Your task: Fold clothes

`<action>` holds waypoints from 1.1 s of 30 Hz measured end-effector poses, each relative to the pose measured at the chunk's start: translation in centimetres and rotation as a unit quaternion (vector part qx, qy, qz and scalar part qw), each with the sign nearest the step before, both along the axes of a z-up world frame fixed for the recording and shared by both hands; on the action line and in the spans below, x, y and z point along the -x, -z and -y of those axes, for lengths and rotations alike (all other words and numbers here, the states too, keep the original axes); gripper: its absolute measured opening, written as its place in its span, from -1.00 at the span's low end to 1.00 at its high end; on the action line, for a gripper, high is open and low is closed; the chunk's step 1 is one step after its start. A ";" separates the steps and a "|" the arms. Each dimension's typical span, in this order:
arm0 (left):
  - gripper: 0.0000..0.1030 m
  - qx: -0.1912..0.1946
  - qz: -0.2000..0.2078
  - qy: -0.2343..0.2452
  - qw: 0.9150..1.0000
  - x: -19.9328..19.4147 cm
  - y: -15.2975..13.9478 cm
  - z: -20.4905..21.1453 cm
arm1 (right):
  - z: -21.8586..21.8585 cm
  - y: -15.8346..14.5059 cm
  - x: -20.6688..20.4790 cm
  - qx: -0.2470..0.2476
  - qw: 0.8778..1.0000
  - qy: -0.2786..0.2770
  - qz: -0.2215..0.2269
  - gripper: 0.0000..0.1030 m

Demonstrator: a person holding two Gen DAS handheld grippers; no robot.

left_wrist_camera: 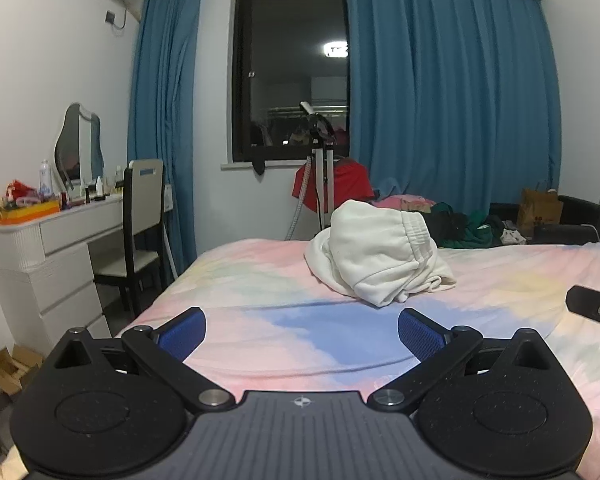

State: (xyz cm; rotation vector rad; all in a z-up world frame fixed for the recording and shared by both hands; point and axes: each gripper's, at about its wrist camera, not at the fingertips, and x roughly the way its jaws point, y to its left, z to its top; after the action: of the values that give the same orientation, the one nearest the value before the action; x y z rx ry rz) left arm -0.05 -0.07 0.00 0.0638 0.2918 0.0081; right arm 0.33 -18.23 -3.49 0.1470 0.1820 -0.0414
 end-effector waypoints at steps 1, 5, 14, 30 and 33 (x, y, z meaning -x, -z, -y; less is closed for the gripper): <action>1.00 -0.002 0.003 0.000 1.000 0.1 0.0 0.1 | 0.0 0.0 0.0 0.000 1.000 0.000 0.000 1.00; 1.00 -0.011 0.015 -0.002 1.000 0.3 0.0 0.4 | -0.7 0.0 -0.3 0.012 1.000 0.000 -0.003 1.00; 1.00 -0.010 0.011 -0.004 1.000 -0.7 0.4 0.1 | -0.5 0.5 -0.6 0.000 1.000 -0.005 -0.001 1.00; 1.00 -0.016 0.019 -0.002 1.000 0.0 0.1 0.0 | -0.5 0.6 -0.3 0.007 1.000 -0.002 0.000 1.00; 1.00 -0.020 0.018 -0.002 1.000 0.0 0.1 0.1 | -0.5 0.6 -0.4 0.005 1.000 -0.002 -0.002 1.00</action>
State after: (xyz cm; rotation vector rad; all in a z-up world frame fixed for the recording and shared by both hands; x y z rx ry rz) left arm -0.07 -0.18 -0.14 0.1020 0.2555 0.0190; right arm 0.75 -17.78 -4.05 0.1370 0.1851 -0.0389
